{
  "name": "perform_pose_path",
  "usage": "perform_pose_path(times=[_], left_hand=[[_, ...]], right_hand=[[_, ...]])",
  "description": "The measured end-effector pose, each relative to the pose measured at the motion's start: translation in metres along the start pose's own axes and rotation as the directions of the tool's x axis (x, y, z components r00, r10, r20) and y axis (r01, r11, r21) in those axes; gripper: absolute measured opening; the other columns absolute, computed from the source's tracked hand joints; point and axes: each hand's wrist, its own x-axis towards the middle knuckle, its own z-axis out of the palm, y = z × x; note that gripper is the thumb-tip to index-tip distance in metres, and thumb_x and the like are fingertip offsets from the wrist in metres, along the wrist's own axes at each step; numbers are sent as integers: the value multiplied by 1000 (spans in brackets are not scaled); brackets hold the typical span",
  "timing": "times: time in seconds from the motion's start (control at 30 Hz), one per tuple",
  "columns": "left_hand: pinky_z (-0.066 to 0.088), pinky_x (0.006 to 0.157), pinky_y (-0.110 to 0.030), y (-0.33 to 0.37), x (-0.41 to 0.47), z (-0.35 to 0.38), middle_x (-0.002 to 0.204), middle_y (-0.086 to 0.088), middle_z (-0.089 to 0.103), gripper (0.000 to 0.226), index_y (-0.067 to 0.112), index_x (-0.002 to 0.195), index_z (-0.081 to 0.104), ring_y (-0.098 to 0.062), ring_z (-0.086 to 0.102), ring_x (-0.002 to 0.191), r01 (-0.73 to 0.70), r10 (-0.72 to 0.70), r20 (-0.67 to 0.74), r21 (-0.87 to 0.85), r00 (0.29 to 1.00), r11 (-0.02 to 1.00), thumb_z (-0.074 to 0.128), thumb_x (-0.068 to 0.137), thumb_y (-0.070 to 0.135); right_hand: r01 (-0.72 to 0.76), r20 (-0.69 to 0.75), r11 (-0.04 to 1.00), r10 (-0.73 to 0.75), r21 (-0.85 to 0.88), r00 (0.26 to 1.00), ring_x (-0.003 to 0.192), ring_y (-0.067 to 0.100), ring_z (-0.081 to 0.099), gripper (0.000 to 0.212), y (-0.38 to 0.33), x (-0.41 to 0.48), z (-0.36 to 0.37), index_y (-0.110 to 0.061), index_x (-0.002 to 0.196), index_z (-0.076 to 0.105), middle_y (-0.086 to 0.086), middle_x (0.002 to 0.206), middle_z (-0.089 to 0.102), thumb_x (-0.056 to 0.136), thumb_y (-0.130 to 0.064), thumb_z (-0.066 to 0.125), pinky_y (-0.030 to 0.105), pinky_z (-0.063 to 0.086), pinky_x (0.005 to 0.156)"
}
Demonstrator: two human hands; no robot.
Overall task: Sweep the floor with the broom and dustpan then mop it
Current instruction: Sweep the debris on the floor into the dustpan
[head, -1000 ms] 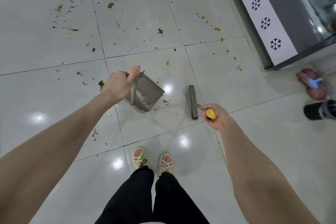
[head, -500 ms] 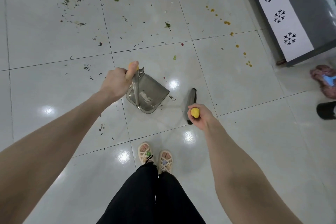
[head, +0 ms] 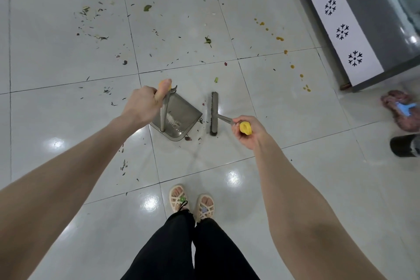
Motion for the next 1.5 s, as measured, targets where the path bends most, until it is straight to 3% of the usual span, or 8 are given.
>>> perform_pose_path(times=[0.13,0.23,0.37,0.73,1.03,1.23,1.5], left_hand=[[32,35,-23,18,4,3,57,-10,44,63,11,58,48,-23,43,47,-18,17,5,15,1000,1000,28,97,56],[34,46,-27,32,14,10,59,-11,45,64,11,58,48,-24,42,51,-45,45,9,26,999,999,27,96,58],[37,50,-29,59,35,28,63,-13,51,72,5,64,53,-25,44,51,-64,63,26,27,998,998,26,93,65],[31,43,-26,188,99,108,66,-14,48,69,5,74,53,-26,42,54,-51,49,45,45,998,998,24,93,65],[34,44,-26,288,154,170,62,-12,50,69,7,66,51,-27,46,48,-24,24,14,-6,1000,1000,23,94,63],[30,41,-25,339,192,190,60,-7,47,69,3,72,52,-27,43,51,-27,26,21,15,999,1000,24,95,61],[29,43,-27,388,277,206,65,-14,47,68,4,73,51,-25,39,50,-59,57,45,62,997,996,23,95,62]], right_hand=[[44,-44,999,-45,-22,998,37,11,50,18,-20,-5,-16,-5,94,49,7,68,43,82,6,57,16,45,36],[71,-63,997,-73,-27,995,36,11,50,11,-42,-12,-29,-4,85,51,6,67,43,83,5,56,16,45,36],[107,-74,994,-110,-37,991,32,9,48,16,-78,-16,-46,-4,73,52,7,68,42,86,5,54,15,44,34],[101,-48,993,-104,-59,993,35,10,50,12,-221,21,-106,-2,75,53,8,69,44,84,4,57,16,46,36],[90,-14,992,-92,-91,996,38,10,51,14,-346,49,-138,-2,73,56,7,61,47,86,1,61,17,48,38],[92,-35,989,-96,-116,995,38,11,51,15,-403,71,-141,-3,71,57,7,67,46,84,-1,65,17,48,38],[95,-78,986,-106,-140,991,36,11,50,13,-481,112,-131,-4,76,55,7,71,46,83,-2,66,17,49,39]])
